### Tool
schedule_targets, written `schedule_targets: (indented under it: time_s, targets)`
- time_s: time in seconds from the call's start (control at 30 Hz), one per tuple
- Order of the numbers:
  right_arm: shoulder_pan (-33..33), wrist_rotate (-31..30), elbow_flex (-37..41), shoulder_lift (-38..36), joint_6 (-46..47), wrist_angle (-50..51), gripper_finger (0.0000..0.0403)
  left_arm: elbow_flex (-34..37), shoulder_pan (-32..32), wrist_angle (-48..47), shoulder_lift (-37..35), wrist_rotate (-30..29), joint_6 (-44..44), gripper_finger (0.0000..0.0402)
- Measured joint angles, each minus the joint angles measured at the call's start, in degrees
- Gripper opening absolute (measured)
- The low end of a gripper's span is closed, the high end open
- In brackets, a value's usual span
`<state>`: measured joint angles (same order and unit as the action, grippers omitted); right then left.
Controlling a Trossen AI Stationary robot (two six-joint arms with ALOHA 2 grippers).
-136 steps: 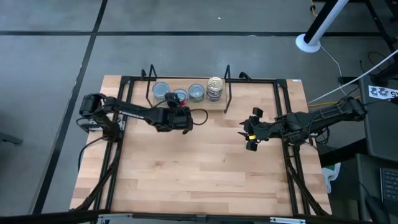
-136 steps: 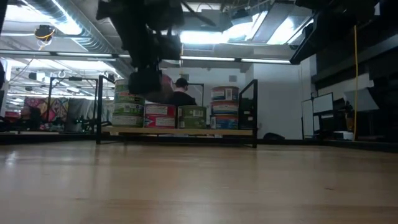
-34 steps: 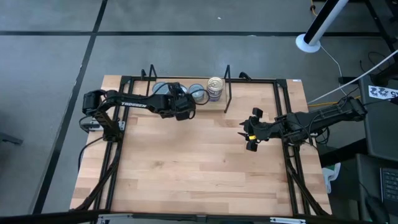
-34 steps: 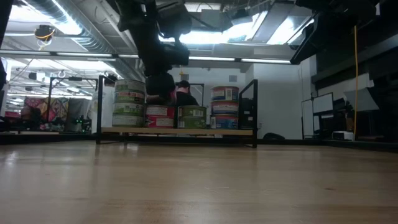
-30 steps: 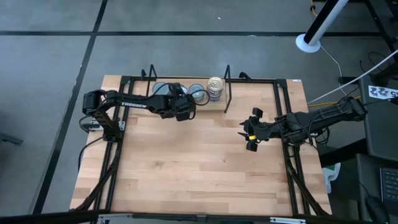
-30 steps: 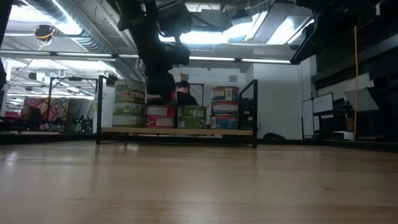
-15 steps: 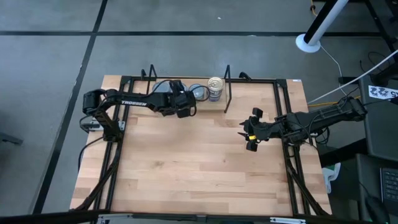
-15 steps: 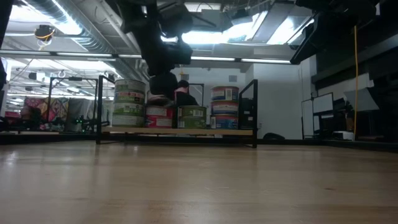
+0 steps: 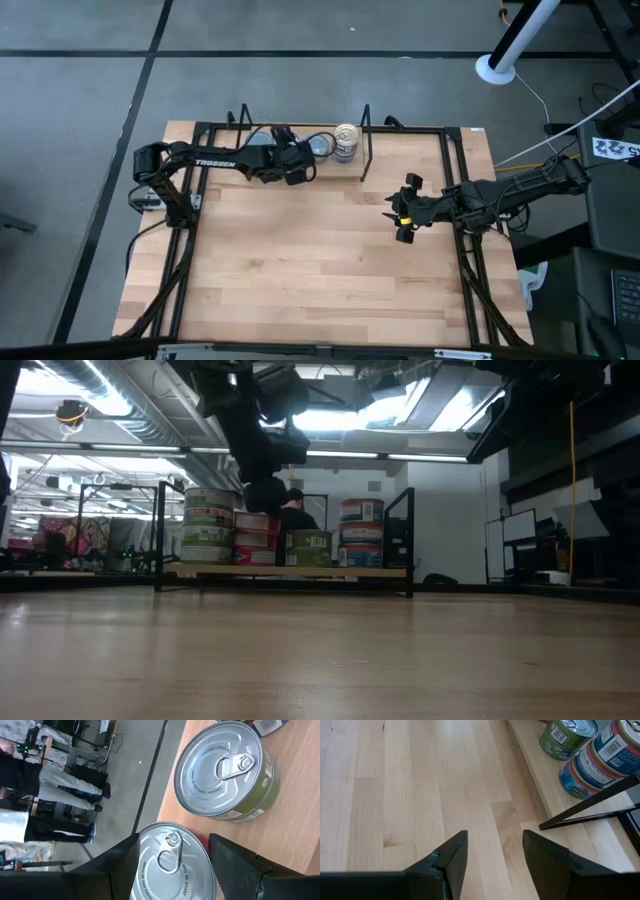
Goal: Stack canned seafood by type on shelf
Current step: Stack the red tuna can on top of the red tuna can on the shelf, then return to Home Position
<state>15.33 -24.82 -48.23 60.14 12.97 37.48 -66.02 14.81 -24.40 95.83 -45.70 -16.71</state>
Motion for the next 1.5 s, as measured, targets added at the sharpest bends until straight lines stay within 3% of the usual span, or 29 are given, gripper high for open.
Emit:
schedule_targets:
  time_s: [0.3, 0.8, 1.2, 1.5]
  targets:
    - [0.0, -0.02, 0.0, 0.0, 0.01, 0.02, 0.0191, 0.0, 0.11, -0.2, 0.0, -5.44, -0.16, 0.0232]
    - [0.02, 0.0, 0.0, -1.11, 0.01, 0.02, 0.0191, 0.02, 1.37, 1.31, -1.69, -5.73, 0.55, 0.0224]
    - [0.02, -0.24, 1.09, -15.65, -1.49, -0.09, 0.0191, -0.72, -7.13, -1.59, -18.73, -5.57, 1.81, 0.0163]
    - [0.02, -0.33, 8.81, -25.61, -1.51, -0.08, 0.0191, -0.76, -14.38, -19.8, -34.06, 0.74, 22.41, 0.0085]
